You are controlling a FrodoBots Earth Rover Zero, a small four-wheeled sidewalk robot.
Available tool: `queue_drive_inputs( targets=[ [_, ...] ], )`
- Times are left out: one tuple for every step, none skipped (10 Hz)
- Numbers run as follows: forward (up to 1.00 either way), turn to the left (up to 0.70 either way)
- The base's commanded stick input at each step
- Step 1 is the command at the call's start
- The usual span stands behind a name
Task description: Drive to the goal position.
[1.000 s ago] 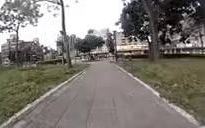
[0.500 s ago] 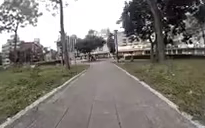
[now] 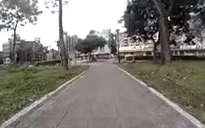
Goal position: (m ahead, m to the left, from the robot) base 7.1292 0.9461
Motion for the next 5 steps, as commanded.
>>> queue_drive_inputs(
  targets=[
    [0.85, 0.00],
    [0.85, 0.00],
    [0.85, 0.00],
    [0.85, 0.00],
    [0.85, 0.00]
  ],
)
